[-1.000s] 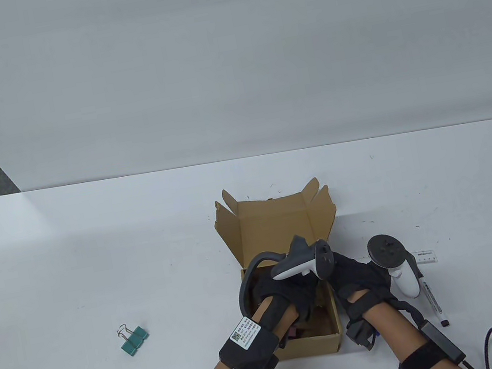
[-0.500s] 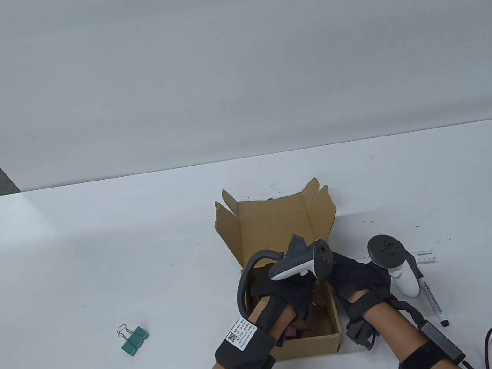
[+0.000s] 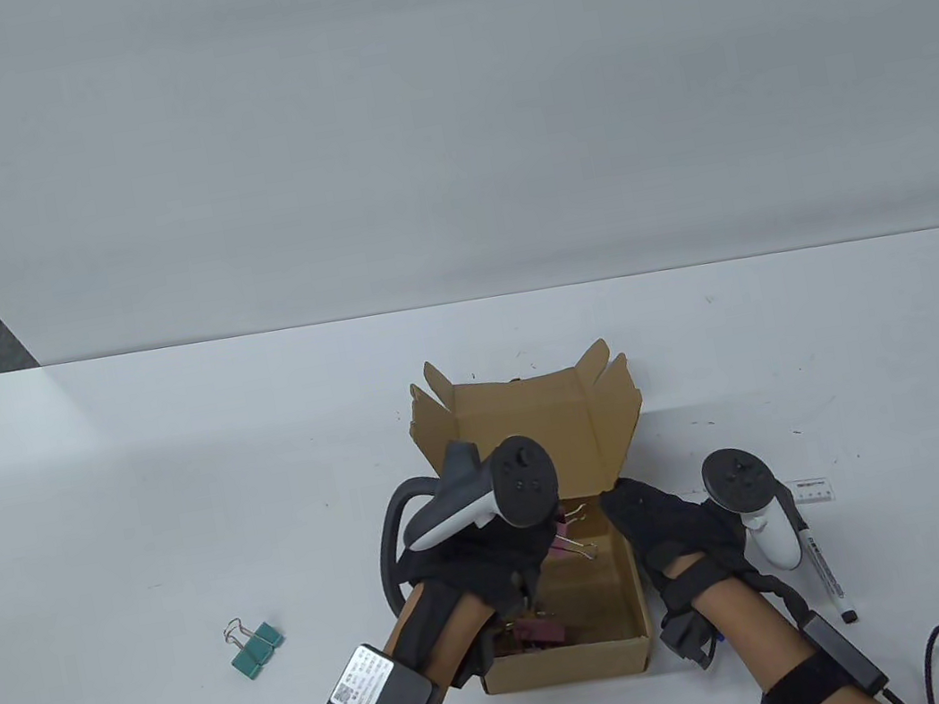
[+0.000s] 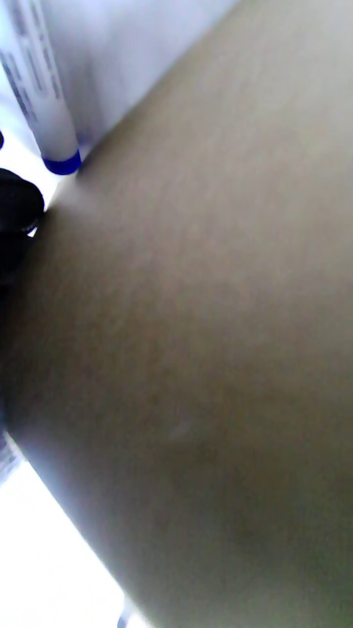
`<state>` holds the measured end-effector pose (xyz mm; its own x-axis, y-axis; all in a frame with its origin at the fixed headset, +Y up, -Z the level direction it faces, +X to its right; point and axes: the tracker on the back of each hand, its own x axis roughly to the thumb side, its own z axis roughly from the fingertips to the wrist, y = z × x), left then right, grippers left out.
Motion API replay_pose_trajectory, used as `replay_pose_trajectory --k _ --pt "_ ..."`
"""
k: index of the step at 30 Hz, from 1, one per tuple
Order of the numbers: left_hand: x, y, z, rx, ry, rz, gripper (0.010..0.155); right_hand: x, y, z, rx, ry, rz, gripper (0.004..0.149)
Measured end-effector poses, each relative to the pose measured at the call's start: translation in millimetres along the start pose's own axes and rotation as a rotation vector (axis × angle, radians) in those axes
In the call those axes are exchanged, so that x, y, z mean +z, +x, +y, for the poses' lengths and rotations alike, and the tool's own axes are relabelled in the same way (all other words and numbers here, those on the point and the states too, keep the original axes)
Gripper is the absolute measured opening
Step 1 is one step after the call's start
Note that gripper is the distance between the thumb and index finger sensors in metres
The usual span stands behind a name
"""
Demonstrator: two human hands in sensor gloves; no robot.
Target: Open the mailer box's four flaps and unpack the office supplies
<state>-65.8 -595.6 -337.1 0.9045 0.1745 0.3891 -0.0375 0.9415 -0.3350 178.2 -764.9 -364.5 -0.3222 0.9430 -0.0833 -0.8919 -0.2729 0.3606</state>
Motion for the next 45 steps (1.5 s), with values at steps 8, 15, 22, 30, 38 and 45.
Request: replay_pose_trajectory --k 8,15,22,30,38,45 --pt "50 -58 17 0.000 0.097 0.141 0.053 0 0 0 -0.004 0.001 0.001 0.064" --pt "72 -113 4 0.039 0.114 0.261 0.052 0 -1 0 -0.011 0.000 0.001 0.064" --pt "79 -153 -22 0.092 0.131 0.309 0.052 1 -1 1 -0.022 0.001 -0.003 0.064" --pt "83 -191 -61 0.133 0.093 0.357 0.052 1 -1 1 -0.026 0.002 -0.005 0.065" --pt "79 -214 -91 0.154 -0.018 0.367 0.052 1 -2 1 -0.030 0.003 -0.005 0.065" --pt "71 -216 -102 0.177 -0.048 0.349 0.052 1 -2 1 -0.032 0.003 -0.005 0.065"
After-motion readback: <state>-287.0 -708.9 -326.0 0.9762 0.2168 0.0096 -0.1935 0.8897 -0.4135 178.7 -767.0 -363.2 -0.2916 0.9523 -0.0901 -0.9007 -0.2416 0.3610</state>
